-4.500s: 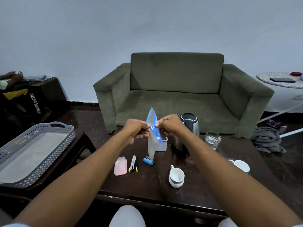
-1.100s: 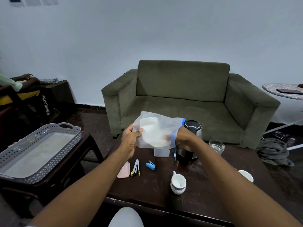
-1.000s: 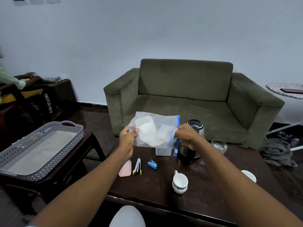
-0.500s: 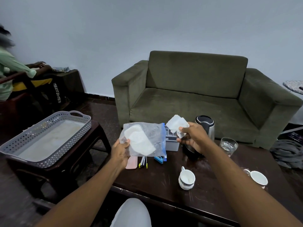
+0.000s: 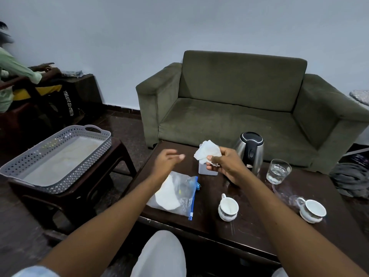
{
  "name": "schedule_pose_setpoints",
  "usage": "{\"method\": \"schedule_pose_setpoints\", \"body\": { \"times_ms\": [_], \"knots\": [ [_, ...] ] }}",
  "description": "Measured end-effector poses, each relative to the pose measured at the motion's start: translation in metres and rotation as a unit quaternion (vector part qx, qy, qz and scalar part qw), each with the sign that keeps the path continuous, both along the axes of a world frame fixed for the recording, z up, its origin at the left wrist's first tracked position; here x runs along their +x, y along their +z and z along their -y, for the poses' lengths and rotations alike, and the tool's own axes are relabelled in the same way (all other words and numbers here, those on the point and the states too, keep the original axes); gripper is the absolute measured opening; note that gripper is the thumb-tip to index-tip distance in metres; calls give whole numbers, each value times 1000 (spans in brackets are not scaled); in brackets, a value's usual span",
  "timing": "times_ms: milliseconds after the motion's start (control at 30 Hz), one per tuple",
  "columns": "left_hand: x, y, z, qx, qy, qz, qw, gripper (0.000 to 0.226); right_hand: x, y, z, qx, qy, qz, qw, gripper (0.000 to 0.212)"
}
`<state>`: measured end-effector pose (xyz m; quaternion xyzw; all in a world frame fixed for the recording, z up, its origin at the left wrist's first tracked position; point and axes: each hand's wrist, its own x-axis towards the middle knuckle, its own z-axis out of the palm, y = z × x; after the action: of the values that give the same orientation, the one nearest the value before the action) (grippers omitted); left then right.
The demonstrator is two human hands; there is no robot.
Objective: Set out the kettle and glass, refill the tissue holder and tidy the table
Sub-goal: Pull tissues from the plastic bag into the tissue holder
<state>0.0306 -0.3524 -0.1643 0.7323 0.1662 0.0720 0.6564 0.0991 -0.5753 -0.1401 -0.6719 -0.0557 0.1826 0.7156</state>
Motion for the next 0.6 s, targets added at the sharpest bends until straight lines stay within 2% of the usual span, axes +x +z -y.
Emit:
{"method": "schedule_pose_setpoints", "body": {
  "times_ms": [33,100,167,300,400,467,600],
  "knots": [
    [5,13,9,-68,-69,-14,995,51,-2,1,-4,2,20,5,1000,26],
    [14,28,21,-100,-153,-30,983,44,-7,6,-9,3,55,12,998,28],
    [22,33,29,-89,-142,-27,985,34,-9,11,-9,1,76,22,997,31],
    [33,35,28,-137,-52,-3,989,18,-6,17,5,-42,99,56,993,40],
    [39,33,24,-115,-40,13,992,17,1,16,17,-89,104,57,989,37],
    [45,34,25,-64,-31,28,997,22,5,13,21,-125,93,61,986,27],
    [68,40,31,40,-48,67,996,12,14,-2,26,-204,50,70,975,20]
  ]
}}
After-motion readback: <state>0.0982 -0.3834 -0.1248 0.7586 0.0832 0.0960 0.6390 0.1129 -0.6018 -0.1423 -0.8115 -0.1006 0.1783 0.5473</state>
